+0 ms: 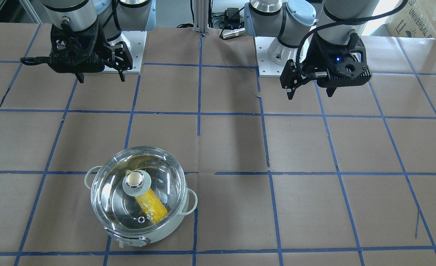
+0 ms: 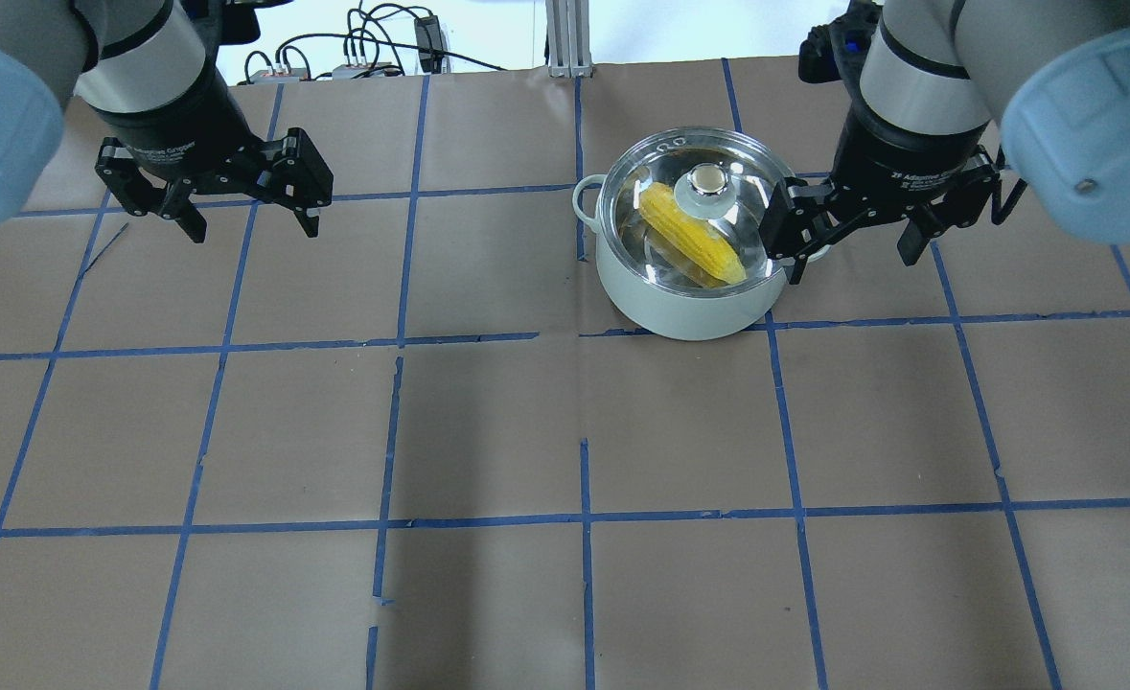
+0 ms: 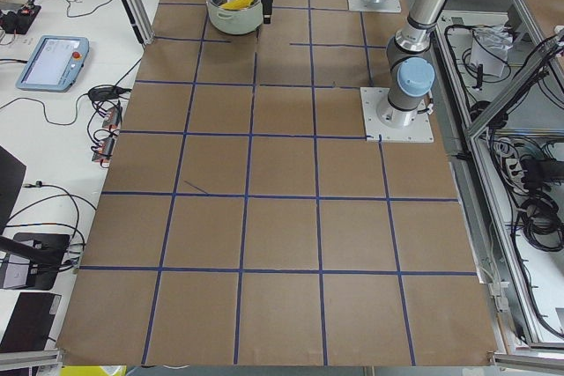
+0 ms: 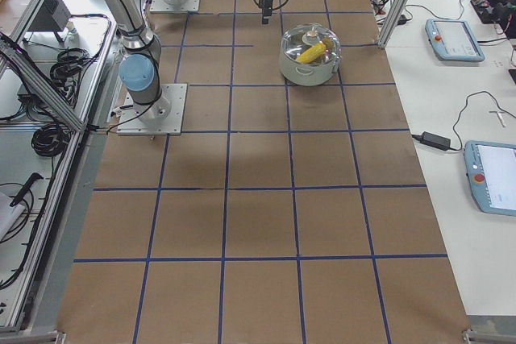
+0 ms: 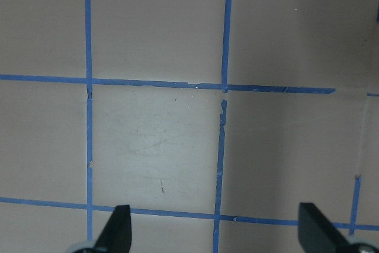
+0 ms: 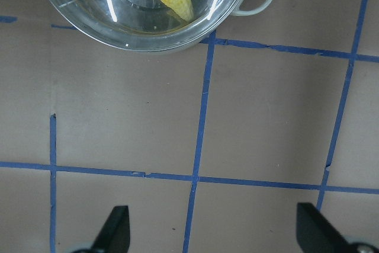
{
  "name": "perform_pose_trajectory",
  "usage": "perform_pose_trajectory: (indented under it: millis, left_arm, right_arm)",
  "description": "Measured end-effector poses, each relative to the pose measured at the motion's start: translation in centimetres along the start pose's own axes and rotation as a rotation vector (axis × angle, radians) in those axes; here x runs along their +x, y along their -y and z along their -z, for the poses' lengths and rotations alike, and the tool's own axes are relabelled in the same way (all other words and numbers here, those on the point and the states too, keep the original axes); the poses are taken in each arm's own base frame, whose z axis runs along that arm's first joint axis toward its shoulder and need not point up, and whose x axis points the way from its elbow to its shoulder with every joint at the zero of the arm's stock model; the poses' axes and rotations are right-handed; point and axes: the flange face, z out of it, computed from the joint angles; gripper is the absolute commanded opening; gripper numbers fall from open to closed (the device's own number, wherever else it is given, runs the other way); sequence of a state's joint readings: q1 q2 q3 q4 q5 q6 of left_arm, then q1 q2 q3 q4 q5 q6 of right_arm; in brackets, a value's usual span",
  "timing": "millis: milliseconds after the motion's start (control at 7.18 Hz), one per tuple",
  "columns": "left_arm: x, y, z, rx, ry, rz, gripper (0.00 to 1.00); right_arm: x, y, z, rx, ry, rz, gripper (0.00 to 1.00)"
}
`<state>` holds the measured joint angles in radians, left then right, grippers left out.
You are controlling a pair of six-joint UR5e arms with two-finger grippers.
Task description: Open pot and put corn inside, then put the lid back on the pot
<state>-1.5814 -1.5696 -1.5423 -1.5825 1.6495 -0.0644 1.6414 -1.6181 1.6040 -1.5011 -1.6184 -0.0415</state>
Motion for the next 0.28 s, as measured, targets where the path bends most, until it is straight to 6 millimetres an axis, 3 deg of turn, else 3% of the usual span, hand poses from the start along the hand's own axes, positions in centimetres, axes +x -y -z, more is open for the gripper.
perform_pose_trajectory:
  millis: [278]
  left_arm:
    - [-0.02,0.06,-0.02,-0.001,0.003,0.0,1.0]
  right_arm:
    - [0.0,0.02,0.03,0.001,0.0,0.002,1.0]
